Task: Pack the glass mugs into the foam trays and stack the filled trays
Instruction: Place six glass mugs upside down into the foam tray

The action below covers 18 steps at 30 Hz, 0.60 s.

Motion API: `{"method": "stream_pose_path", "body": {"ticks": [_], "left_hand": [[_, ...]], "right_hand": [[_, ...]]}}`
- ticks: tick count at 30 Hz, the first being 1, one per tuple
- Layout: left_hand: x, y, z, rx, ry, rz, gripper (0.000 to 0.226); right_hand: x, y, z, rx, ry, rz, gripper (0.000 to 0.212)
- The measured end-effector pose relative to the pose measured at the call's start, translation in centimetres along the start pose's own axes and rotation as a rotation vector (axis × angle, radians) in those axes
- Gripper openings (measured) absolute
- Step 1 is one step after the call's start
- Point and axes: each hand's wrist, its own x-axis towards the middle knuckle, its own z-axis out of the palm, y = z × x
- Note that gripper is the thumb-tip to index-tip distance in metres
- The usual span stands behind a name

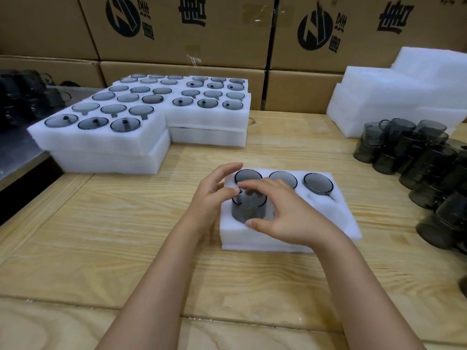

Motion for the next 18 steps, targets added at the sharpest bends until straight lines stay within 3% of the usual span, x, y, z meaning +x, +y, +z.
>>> {"method": "stream_pose_path", "body": {"ticks": [4, 8, 12, 18], "left_hand": [[-0.2, -0.2, 0.0, 0.016, 0.029, -0.037, 0.054], [-0.5, -0.3, 0.1, 0.123, -0.046, -0.091, 0.064], [-0.6, -0.1, 0.5, 0.117, -0.108, -0.064, 0.065], [-0.4, -0.8, 0.1, 0.045, -0.006, -0.113, 0.069]], "right_hand": [[0.3, -0.8, 1.2, -0.091, 0.124, -0.003, 0.051], [0.5, -0.6, 2.5, -0.38, -0.061, 0.108, 0.087], [0.8, -0.6, 2.8, -0.402, -0.057, 0.136, 0.094], [0.7, -0.3, 3.1, -0.406, -0.044, 0.134, 0.094]]}}
